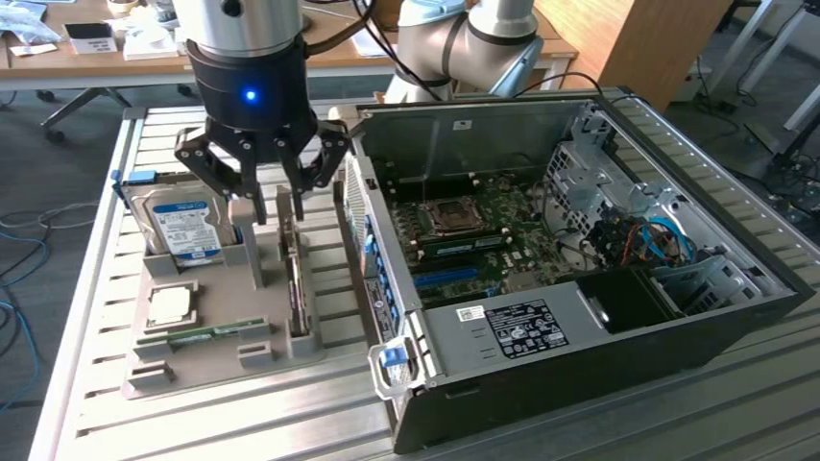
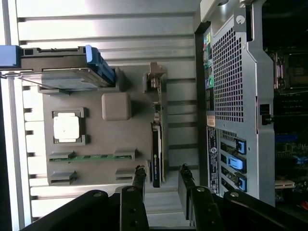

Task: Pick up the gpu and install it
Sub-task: 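Pick up the gpu and move the gpu toward the slot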

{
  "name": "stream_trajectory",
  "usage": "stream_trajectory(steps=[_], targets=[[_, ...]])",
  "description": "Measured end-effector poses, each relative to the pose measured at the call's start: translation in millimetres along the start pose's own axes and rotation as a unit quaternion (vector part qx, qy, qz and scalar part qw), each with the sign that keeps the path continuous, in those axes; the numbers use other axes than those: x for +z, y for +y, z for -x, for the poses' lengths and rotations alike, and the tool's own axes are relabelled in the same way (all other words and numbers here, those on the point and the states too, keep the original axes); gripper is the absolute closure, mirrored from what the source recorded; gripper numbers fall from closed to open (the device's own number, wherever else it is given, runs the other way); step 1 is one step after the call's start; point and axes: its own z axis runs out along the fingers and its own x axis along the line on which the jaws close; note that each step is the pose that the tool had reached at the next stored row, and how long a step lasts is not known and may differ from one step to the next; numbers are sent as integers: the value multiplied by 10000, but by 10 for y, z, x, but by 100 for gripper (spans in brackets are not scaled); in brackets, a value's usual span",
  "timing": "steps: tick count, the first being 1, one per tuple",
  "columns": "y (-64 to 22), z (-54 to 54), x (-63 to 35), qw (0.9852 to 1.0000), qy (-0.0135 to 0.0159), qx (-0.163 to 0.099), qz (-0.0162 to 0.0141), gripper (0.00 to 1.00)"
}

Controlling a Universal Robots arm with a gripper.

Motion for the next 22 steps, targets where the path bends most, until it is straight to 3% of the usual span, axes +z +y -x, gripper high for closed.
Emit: stream_trajectory(steps=[22], targets=[[-3, -1, 58, 10000, 0, 0, 0, 58]])
